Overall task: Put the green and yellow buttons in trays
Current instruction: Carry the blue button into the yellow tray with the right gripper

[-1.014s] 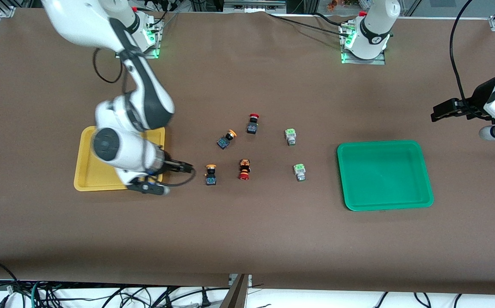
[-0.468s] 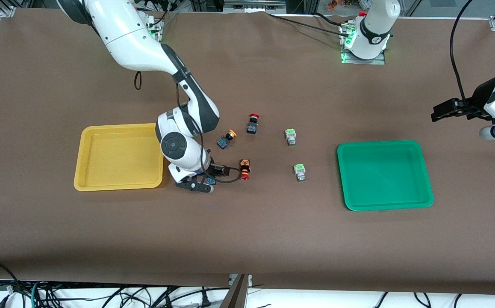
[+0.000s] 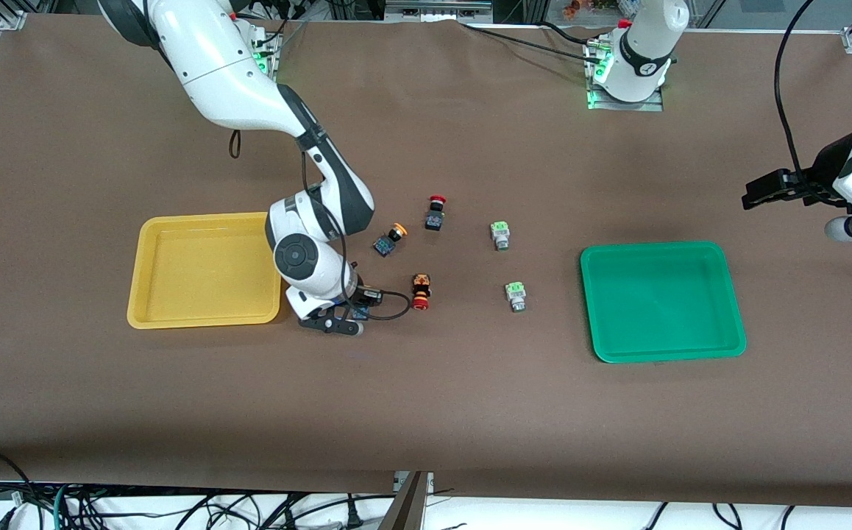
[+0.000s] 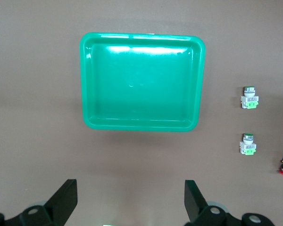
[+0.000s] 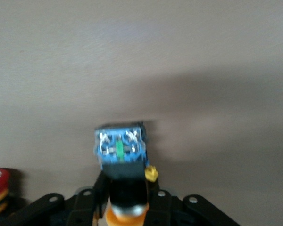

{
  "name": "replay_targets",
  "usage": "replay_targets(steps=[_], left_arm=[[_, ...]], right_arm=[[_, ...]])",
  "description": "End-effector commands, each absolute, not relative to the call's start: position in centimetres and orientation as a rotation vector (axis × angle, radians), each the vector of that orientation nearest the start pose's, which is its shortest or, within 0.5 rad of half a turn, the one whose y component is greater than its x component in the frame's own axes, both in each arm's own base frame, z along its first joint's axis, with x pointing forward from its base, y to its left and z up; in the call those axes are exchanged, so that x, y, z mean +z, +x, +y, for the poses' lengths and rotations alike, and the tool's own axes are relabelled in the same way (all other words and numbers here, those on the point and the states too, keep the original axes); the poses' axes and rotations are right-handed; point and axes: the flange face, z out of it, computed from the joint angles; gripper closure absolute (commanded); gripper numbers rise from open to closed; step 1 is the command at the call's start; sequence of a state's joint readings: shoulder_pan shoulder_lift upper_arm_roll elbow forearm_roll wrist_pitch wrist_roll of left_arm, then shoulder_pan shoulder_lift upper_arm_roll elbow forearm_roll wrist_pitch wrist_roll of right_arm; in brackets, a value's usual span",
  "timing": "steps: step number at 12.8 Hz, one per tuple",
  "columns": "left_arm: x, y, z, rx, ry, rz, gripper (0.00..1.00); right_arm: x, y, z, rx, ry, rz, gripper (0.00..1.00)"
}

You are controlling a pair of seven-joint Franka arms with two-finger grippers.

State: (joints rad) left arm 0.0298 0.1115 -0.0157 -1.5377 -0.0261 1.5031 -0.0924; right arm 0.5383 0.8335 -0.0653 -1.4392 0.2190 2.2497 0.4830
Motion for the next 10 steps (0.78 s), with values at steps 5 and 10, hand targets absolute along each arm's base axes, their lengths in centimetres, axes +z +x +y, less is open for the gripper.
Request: replay_targets(steps=[5, 10], left_arm=[[57.1, 58.3, -0.6, 0.253, -3.149, -0.111, 0.0], [55.0, 59.6, -8.2, 0.171, -3.141, -0.259, 0.0]], right_arm=[[28.1, 62.6, 11.8, 0.309, -3.124, -0.138, 0.9], [22.2, 57.9, 4.1, 0.243, -3.152, -0.119, 0.43]])
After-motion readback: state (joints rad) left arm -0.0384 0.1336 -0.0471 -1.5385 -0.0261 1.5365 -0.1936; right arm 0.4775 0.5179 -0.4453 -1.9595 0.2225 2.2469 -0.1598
